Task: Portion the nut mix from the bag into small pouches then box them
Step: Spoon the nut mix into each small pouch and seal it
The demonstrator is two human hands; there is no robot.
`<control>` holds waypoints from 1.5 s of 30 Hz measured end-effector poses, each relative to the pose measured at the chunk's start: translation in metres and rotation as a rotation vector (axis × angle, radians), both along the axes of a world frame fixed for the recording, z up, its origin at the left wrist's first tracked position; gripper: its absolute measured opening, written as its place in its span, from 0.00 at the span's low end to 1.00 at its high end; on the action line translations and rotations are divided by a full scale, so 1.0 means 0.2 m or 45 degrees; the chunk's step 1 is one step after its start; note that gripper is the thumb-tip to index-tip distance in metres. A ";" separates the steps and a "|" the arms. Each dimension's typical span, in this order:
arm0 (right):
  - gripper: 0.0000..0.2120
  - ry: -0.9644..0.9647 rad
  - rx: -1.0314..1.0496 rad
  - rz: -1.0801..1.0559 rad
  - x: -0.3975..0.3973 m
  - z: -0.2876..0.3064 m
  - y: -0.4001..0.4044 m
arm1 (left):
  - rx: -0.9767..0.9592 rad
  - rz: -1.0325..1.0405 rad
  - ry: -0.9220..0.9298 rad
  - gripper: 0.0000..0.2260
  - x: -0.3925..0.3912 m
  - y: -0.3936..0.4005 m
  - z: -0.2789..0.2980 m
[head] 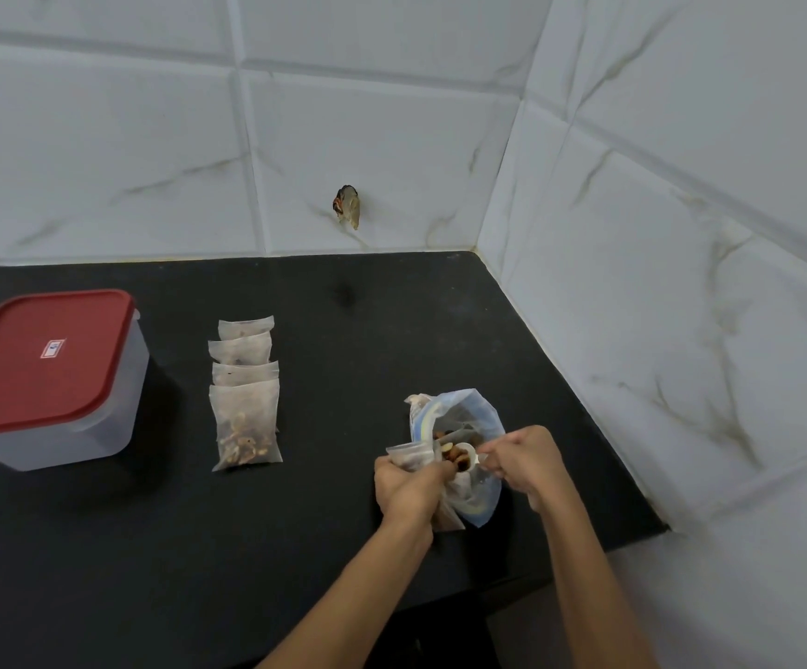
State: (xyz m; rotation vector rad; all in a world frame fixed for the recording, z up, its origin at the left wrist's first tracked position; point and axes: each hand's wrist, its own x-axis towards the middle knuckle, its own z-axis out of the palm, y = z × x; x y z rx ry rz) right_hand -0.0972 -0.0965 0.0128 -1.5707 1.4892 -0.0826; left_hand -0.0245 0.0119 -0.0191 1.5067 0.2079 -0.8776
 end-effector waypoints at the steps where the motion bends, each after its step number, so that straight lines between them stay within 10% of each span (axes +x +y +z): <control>1: 0.09 0.001 -0.010 0.005 0.00 0.00 0.00 | 0.005 -0.011 -0.018 0.23 0.00 0.00 0.01; 27: 0.06 -0.544 0.438 -0.355 -0.09 0.05 0.09 | 0.003 -0.078 -0.228 0.27 0.00 0.05 0.06; 34: 0.06 -0.597 0.268 -0.404 -0.11 0.17 0.11 | 0.174 -0.193 -0.821 0.26 0.04 0.12 0.12; 41: 0.06 -0.632 0.103 -0.318 -0.09 0.32 0.15 | 0.220 -0.443 -0.712 0.23 0.09 0.13 0.13; 45: 0.06 -0.673 0.038 -0.235 -0.05 0.41 0.22 | 0.381 -0.313 -1.187 0.28 0.10 0.16 0.20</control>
